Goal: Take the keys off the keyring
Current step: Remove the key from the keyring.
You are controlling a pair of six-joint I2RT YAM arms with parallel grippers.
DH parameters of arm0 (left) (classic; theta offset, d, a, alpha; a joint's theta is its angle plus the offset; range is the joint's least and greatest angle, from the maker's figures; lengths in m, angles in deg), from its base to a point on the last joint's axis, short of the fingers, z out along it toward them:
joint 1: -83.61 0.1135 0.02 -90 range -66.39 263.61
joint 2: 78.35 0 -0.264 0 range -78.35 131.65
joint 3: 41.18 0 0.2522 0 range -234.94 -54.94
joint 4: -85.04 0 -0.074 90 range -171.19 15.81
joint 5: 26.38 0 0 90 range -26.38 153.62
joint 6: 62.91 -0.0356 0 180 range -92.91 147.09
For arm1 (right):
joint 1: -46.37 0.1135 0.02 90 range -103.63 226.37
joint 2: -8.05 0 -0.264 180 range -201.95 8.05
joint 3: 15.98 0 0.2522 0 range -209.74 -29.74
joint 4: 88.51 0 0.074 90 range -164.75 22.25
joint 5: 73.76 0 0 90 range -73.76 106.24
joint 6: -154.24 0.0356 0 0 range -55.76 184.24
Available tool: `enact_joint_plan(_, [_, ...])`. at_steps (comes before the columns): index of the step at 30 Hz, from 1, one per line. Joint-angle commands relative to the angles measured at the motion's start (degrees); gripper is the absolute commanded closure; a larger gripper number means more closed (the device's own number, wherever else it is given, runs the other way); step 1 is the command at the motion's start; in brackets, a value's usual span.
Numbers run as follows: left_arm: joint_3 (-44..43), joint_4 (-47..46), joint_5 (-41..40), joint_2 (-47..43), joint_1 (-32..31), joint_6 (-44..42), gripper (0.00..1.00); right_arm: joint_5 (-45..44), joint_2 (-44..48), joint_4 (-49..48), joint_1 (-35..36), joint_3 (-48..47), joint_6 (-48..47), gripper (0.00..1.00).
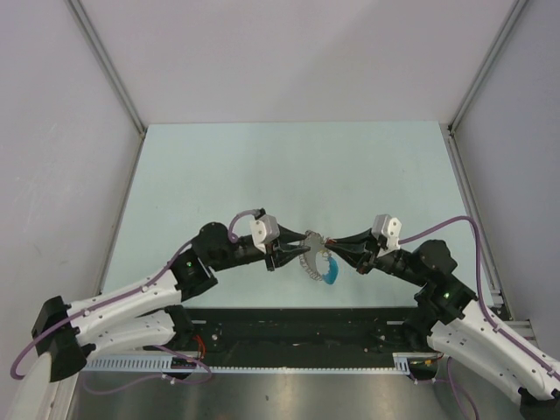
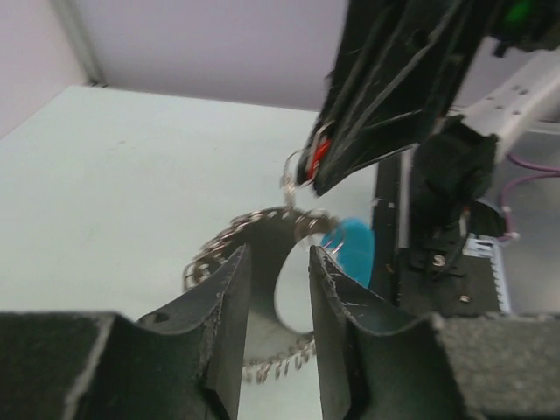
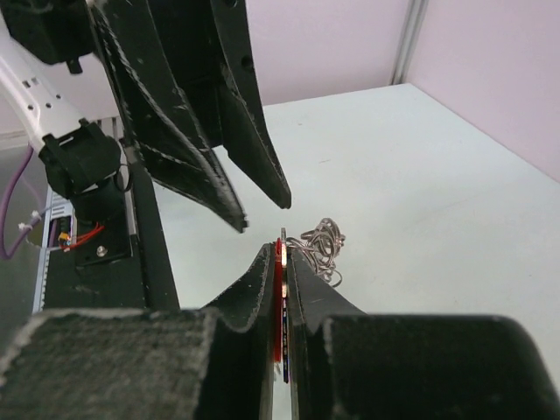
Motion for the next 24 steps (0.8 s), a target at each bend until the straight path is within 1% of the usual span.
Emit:
enact_joint_plan(1, [-5.5,2.6,12.2,2.1,0.1,1.7,0.59,4.7,0.2,-2.9,-0.1,-1.1,-4.4,1.0])
enact_joint_plan(2, [-7.2,3.3,14.0,3.3,0.0,1.5,0.58,5.1,0.3,-3.1,-0.1,-1.1,-4.7,1.0])
enact_joint_plan(4, [-8.4,4.2,15.2,4.0,0.0,0.9,0.56,7.5,0.6,-3.5,-0.1,-1.1,-6.6,1.0])
enact_joint_plan(6, [-9.2,4.3,16.4,4.5,0.0,0.3,0.55,8.0,0.7,-4.3,-0.1,-1.2,-6.6,1.0])
enact_joint_plan(8, [-10.2,5.1,15.6,4.8,0.0,0.3,0.53,8.2,0.7,-5.0,-0.1,-1.2,-6.5,1.0])
enact_joint_plan(9, [-10.6,5.5,15.4,5.5,0.1,-1.1,0.53,8.3,0.3,-5.2,-0.1,-1.3,-6.3,1.0])
enact_joint_plan(13, [-12.2,7.6,14.9,7.6,0.0,-2.6,0.53,7.8,-0.4,-5.7,0.0,-1.2,-5.8,1.0])
enact_joint_plan(18, [-12.1,7.0,10.8,8.7,0.0,-2.4,0.56,7.4,-0.1,-6.0,0.5,-1.3,-5.8,1.0])
enact_joint_plan(23, [-11.5,7.0,8.9,8.1,0.0,-4.0,0.59,7.4,0.0,-5.6,1.1,-1.3,-6.2,1.0])
enact_joint_plan(24, [-11.5,7.0,8.8,8.1,0.0,-4.2,0.62,7.4,-0.2,-5.5,1.1,-1.3,-6.2,1.0])
